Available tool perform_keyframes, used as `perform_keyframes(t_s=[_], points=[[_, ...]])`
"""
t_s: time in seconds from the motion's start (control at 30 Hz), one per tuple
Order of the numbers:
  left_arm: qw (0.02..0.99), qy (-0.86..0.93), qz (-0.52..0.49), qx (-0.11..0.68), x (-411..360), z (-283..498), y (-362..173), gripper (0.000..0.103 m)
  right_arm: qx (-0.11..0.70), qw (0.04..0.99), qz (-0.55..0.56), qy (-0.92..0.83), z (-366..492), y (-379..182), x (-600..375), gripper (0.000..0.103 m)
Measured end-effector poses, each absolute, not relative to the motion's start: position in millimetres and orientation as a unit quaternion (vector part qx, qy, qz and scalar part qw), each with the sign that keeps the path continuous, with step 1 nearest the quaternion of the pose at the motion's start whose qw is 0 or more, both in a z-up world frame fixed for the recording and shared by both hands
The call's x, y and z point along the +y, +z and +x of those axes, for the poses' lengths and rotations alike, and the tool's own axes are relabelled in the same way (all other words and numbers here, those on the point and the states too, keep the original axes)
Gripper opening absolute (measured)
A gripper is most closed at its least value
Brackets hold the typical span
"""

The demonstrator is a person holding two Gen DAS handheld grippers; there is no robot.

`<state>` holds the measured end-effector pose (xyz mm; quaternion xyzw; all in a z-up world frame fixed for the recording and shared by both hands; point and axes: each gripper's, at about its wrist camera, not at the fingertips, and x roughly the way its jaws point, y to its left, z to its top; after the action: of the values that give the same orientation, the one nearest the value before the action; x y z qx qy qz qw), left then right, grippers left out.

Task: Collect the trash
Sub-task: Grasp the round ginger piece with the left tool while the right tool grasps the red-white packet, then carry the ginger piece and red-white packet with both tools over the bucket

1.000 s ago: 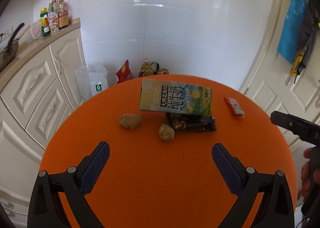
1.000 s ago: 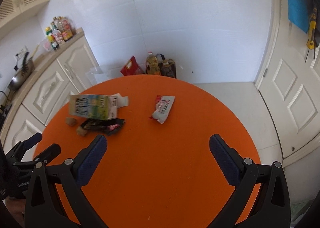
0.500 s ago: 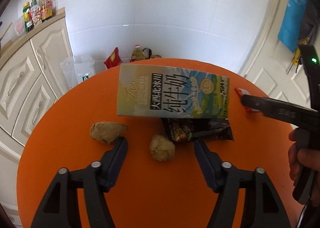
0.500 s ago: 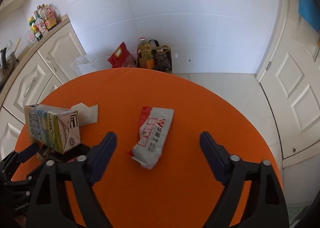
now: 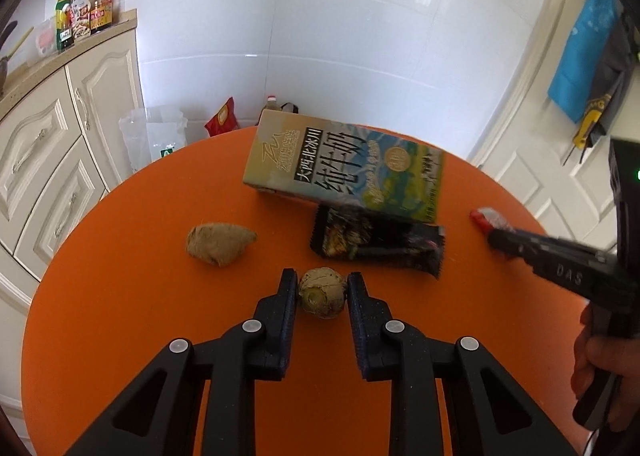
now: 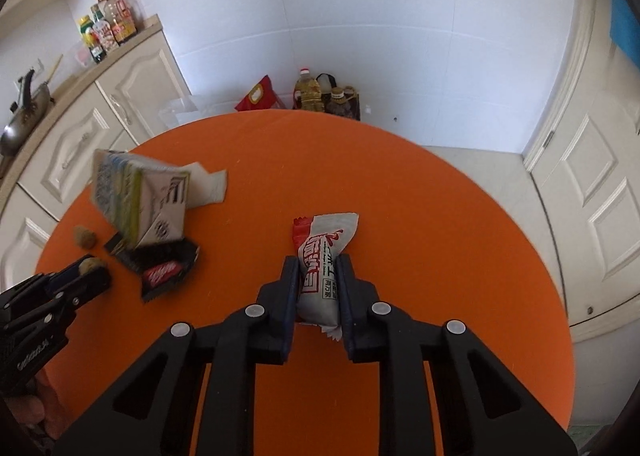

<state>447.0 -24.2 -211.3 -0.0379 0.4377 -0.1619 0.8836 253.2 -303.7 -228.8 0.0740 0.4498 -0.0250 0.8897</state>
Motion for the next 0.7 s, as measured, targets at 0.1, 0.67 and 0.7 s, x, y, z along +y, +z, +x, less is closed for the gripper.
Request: perform_keyframes(t_s=[0.1,0.67,0.7], points=[[0.887,-0.162,-0.037,0.431,-20,435,-212,0.021,0.447,0.89,0.089,-0.013,228,-226,-303,0.018],[0.906,-0.208,-0.029,0.368,-47,438,-158,0.021,0.38,0.918,0.115,0.007,84,-167,-299,0.018],[0.907,-0.213,-0.027,0.363,-48,436,-154,0.021,0.375,0.92,0.116,0.004,76,-164,-303,0.018]])
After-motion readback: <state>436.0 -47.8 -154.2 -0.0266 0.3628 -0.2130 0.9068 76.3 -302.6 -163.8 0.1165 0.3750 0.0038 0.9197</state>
